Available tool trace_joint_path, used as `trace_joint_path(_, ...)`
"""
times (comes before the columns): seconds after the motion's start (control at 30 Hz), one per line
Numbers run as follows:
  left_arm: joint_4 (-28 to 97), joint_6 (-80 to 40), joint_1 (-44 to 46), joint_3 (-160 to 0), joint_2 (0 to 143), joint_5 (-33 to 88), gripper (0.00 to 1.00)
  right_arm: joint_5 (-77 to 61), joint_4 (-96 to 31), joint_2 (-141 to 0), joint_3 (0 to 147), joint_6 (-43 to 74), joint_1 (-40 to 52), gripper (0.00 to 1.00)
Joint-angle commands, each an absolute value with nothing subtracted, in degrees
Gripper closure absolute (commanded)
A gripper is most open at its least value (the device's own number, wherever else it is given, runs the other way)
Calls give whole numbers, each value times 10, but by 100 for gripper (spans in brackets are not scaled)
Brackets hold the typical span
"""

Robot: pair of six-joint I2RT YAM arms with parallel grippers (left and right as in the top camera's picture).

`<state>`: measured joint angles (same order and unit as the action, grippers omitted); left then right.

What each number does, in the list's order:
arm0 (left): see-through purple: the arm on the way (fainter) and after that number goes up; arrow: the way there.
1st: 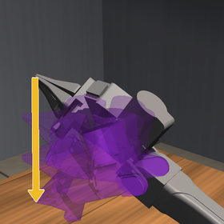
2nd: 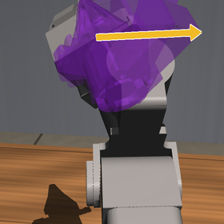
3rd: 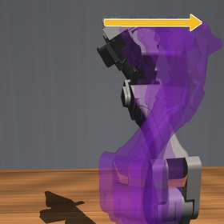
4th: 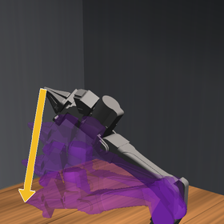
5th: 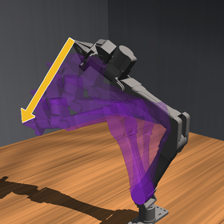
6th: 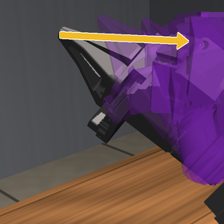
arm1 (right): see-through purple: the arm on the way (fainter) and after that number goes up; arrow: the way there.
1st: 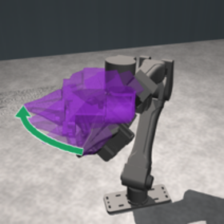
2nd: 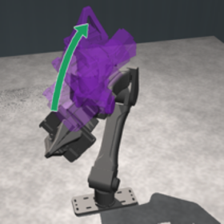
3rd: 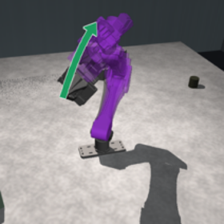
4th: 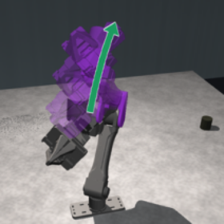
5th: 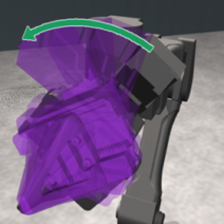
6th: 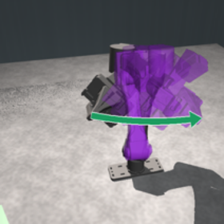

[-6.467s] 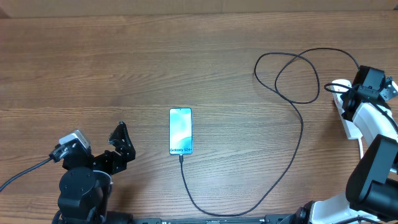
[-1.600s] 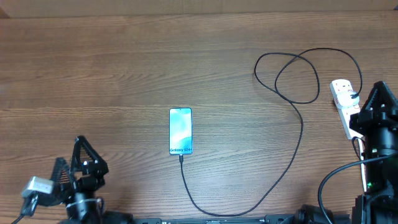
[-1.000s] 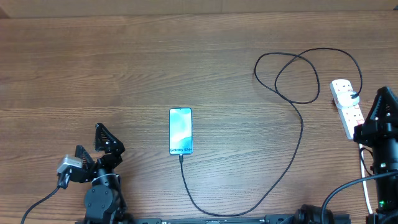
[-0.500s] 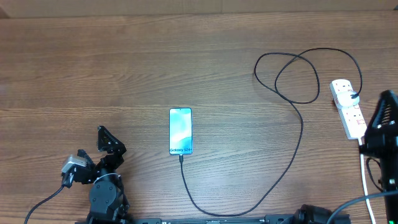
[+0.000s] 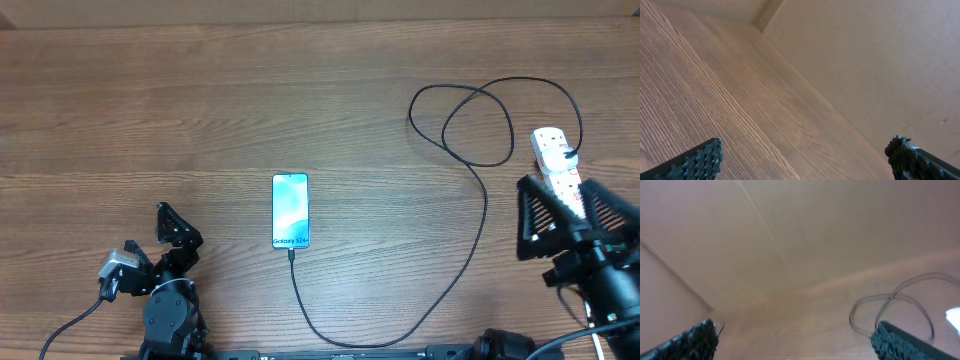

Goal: Plug charger to phone and switch on socket

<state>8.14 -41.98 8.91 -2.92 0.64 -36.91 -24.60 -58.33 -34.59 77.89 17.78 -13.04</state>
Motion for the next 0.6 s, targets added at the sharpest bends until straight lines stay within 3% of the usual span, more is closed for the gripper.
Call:
trace_joint_path(0.0,81,-411,86,-25,3,-383,1,-248,-629,-340,788,175,-128,0)
trace_joint_path(0.17,81,-411,86,-25,3,-383,1,-173,-697,-340,788,168,-128,0)
trace_joint_path(0.37,81,-411,86,-25,3,-383,1,-213,-705,-340,743,18,-128,0)
trace_joint_path(0.57,81,-411,86,-25,3,-383,0,-243,-526,-327,581,14,-127,0)
